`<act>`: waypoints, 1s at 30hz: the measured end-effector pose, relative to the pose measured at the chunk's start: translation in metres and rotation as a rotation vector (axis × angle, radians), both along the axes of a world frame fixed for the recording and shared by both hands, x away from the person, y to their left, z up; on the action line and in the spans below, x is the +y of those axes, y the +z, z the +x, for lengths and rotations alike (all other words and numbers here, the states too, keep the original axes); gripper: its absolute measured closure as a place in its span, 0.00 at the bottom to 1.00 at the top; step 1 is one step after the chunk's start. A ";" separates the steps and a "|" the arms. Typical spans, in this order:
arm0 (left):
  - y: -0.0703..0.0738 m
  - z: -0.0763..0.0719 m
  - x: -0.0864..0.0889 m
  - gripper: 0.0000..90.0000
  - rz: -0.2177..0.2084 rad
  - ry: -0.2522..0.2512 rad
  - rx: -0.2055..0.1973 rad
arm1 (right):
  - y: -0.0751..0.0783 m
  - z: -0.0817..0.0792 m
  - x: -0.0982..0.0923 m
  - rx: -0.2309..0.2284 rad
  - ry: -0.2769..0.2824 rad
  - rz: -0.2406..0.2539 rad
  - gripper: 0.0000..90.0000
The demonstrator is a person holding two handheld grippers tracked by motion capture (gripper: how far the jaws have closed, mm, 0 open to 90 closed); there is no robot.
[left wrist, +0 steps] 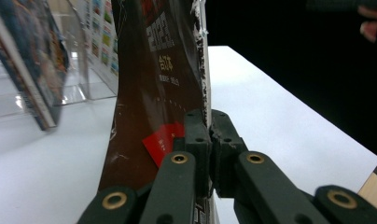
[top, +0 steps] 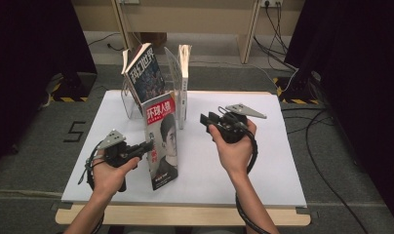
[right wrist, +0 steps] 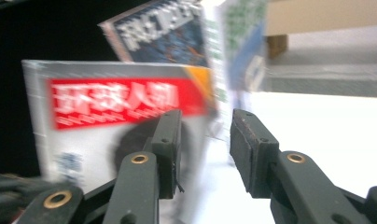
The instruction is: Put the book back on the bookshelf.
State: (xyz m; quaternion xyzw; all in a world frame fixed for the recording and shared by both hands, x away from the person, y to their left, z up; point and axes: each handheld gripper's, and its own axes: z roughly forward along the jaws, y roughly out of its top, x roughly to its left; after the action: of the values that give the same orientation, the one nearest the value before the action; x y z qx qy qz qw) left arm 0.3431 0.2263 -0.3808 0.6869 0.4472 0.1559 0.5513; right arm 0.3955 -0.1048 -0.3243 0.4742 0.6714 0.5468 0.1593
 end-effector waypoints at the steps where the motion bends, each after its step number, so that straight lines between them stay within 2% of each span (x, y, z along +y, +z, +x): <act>1: 0.001 -0.001 0.003 0.97 -0.003 -0.001 -0.007 | -0.004 0.001 -0.006 0.005 -0.012 0.002 0.71; 5: 0.004 -0.007 0.015 0.97 -0.002 -0.018 -0.032 | -0.020 0.003 -0.027 0.042 -0.064 -0.001 0.71; 9: 0.008 -0.014 0.024 0.97 0.000 -0.020 -0.065 | -0.035 0.005 -0.037 0.076 -0.096 -0.009 0.71; 12: 0.011 -0.019 0.032 0.97 -0.001 -0.014 -0.089 | -0.044 0.007 -0.040 0.091 -0.112 -0.025 0.71; 15: 0.013 -0.024 0.041 0.97 -0.015 -0.001 -0.102 | -0.058 0.008 -0.043 0.104 -0.143 -0.071 0.70; 18: 0.014 -0.030 0.049 0.97 -0.008 0.007 -0.121 | -0.073 0.010 -0.047 0.129 -0.156 -0.091 0.69; 23: 0.017 -0.037 0.060 0.97 -0.012 0.023 -0.138 | -0.093 0.008 -0.052 0.173 -0.176 -0.104 0.69; 30: 0.021 -0.046 0.073 0.97 -0.027 0.061 -0.159 | -0.108 0.005 -0.060 0.196 -0.194 -0.108 0.70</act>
State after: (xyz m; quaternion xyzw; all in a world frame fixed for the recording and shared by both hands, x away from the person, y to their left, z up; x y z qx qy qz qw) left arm 0.2970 0.2998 -0.3596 0.6508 0.4249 0.2206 0.5893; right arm 0.4005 -0.1645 -0.4327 0.5786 0.6633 0.4429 0.1704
